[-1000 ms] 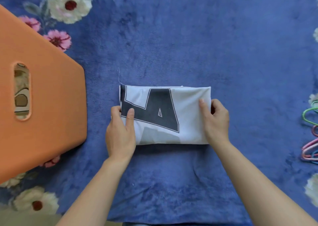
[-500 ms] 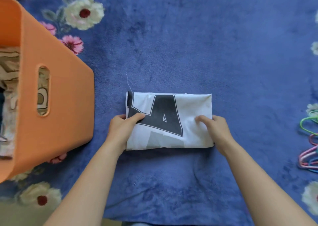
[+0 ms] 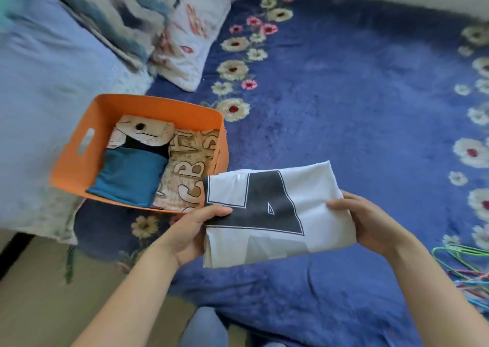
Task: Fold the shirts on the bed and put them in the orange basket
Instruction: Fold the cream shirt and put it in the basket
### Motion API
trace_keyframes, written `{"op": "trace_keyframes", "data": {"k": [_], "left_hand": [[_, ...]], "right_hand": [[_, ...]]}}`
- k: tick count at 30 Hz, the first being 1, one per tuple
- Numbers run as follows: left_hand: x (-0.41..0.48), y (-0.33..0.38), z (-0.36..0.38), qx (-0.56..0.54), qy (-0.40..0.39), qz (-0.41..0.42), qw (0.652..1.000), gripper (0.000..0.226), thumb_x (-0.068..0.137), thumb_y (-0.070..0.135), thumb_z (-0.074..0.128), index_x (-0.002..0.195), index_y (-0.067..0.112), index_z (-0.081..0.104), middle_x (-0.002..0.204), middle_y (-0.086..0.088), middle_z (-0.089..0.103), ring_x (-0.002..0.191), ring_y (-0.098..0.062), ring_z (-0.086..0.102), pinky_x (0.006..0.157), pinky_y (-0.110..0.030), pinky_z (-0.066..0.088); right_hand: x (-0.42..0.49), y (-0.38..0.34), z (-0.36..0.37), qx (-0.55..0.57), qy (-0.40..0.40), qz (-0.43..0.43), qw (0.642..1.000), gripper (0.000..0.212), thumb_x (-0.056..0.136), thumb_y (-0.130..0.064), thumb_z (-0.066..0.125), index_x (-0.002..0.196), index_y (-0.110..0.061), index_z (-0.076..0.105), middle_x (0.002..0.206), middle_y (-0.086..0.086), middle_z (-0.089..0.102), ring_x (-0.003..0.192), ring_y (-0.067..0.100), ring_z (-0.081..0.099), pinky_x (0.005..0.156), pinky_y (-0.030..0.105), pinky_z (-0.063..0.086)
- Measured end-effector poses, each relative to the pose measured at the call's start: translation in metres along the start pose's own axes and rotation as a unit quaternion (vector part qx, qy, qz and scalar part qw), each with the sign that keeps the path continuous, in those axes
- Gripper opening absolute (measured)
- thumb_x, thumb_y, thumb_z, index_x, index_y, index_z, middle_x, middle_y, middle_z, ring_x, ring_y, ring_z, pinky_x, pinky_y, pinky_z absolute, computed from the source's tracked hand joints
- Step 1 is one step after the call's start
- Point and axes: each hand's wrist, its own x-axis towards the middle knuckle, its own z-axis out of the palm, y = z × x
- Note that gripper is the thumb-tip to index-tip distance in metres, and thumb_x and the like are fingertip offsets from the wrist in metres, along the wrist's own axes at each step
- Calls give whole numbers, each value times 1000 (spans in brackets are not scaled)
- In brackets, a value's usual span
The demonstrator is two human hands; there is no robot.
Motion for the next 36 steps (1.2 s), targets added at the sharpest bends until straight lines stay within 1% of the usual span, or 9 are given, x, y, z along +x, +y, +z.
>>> {"op": "trace_keyframes", "data": {"k": [7,10,13,15,20,24,27,32,36], "left_hand": [[-58,81,-45,-46,-23,116,992,41,79,25,58,116,10,66,110,-12,70,89,-24,70,73,-34,58],[-63,118,-66,-93,-48,158,982,33,82,23,54,105,10,73,106,-9,72,91,-21,70,74,-32,58],[-53,136,-85,-118,-60,191,973,38,86,18,54,123,10,62,121,-11,65,109,-23,64,87,-34,55],[-44,140,-101,-110,-34,196,974,51,83,12,59,134,10,52,128,-11,61,116,-25,60,93,-36,52],[-40,146,-154,-90,-13,155,984,47,78,9,56,123,14,63,111,-6,70,93,-21,69,67,-33,57],[-36,150,-204,-211,-57,88,972,52,92,53,36,126,25,62,137,-6,55,130,-26,46,113,-45,24],[-16,147,-224,-202,-86,-27,975,82,81,77,37,141,22,45,147,-9,42,139,-31,33,118,-49,12],[13,159,-228,-6,-70,-63,996,46,66,31,80,106,9,72,100,-20,71,84,-30,71,77,-42,55],[32,165,-225,64,-83,-85,991,58,52,6,78,109,4,68,113,-21,67,99,-34,66,92,-48,50]], "right_hand": [[-6,-97,87,101,-32,-119,987,29,86,-25,49,92,-15,76,94,3,72,77,17,68,58,22,53],[21,-94,147,408,-55,-152,899,54,91,-55,46,108,-11,71,121,6,66,112,21,63,90,34,52],[59,-73,215,496,-108,-118,854,87,71,-78,53,127,-10,55,135,8,55,127,28,50,101,44,44],[79,-75,253,494,-104,-104,857,89,66,-72,62,132,-12,54,137,11,54,129,30,47,106,45,37],[124,-85,293,380,13,-39,924,35,78,-16,61,110,-6,64,106,15,67,98,31,63,100,45,45],[137,-82,295,338,17,-2,941,38,70,-3,56,107,-4,64,98,15,68,87,31,64,86,42,52],[145,-81,294,281,15,37,959,36,68,-3,55,102,-3,66,93,15,69,80,30,65,82,41,52],[165,-87,288,171,46,92,980,24,72,-4,54,94,-4,65,79,13,69,63,26,65,62,34,55],[183,-98,278,116,90,96,985,24,71,-7,58,94,-7,67,83,11,69,71,28,64,73,38,53]]}}
